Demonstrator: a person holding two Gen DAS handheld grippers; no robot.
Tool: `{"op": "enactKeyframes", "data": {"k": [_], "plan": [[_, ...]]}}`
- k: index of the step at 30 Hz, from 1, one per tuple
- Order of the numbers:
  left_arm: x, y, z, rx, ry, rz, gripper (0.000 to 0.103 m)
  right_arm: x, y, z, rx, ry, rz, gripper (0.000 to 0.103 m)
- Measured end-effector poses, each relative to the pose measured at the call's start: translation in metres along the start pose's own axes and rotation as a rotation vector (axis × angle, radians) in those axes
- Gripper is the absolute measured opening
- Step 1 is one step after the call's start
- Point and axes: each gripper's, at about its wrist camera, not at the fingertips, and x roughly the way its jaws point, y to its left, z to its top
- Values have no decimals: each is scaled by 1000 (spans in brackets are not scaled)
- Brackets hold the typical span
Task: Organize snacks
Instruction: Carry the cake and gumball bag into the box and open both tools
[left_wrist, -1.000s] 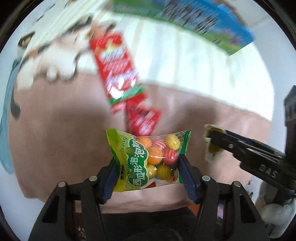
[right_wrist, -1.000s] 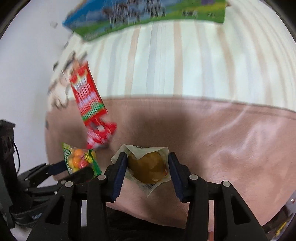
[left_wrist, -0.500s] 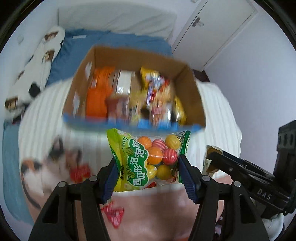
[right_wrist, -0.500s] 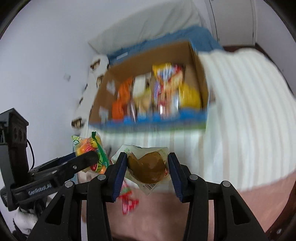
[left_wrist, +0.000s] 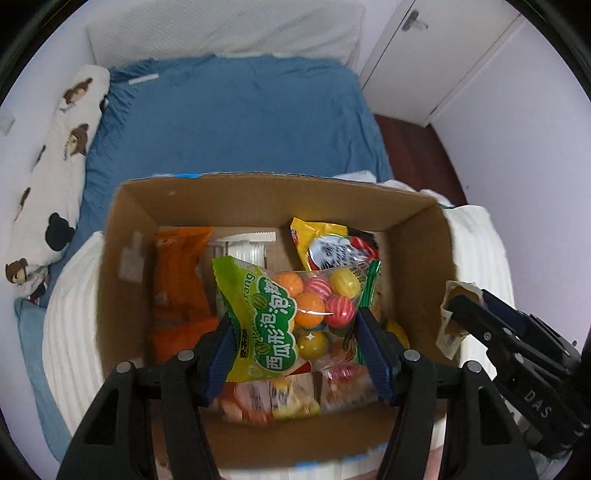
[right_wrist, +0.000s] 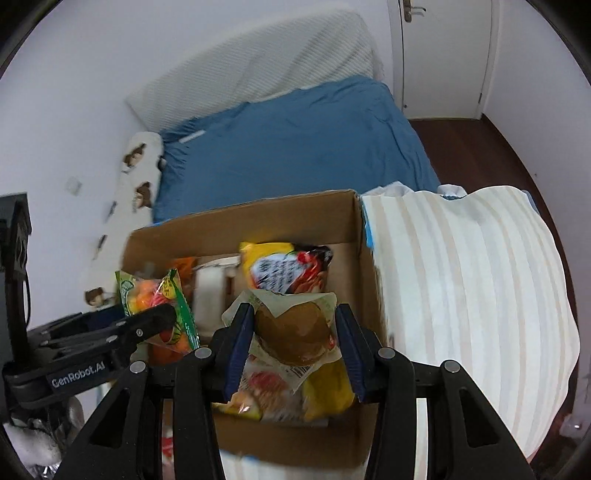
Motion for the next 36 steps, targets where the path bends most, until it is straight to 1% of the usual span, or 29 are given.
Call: {"op": "enactKeyframes", "data": {"k": [1, 2, 3, 4, 5, 6, 8, 11, 17, 21, 23, 25, 28, 32, 36], "plan": [[12, 1, 8, 2, 35, 12, 61, 9, -2, 6, 11, 12, -12, 50], [20, 1, 12, 9, 58, 29, 61, 20, -6, 11, 32, 40, -24, 56], [30, -1, 17, 30, 87, 53, 61, 32, -10, 16, 51, 78, -43, 65], [39, -2, 21, 49, 111, 60, 61, 40, -13, 18, 63, 108, -57, 73], [46, -4, 24, 62, 129, 75, 62, 48, -16, 21, 76, 123, -75, 88], [50, -4, 26, 65, 134, 86, 70, 52, -17, 23, 75, 124, -92, 90], [52, -3, 29, 59, 125, 73, 83, 56, -17, 25, 73, 124, -97, 90], [52, -1, 28, 51, 114, 59, 85, 60, -16, 23, 72, 138, -93, 90], [36, 1, 19, 25, 96, 31, 86, 57, -17, 11, 56, 160, -102, 92], [22, 3, 11, 15, 67, 44, 86, 49, -14, 5, 42, 161, -102, 92], [14, 6, 5, 8, 57, 28, 86, 43, -10, 0, 28, 161, -95, 92], [5, 8, -2, 7, 42, 33, 86, 38, -6, -6, 16, 158, -91, 92], [-10, 10, -14, 7, 17, 46, 86, 31, 0, -13, 5, 156, -72, 92], [-29, 14, -34, -5, -12, 46, 86, 18, 8, -27, -5, 144, -52, 92], [-53, 14, -58, 3, -73, 67, 86, 0, 15, -45, -21, 115, -38, 92]]}}
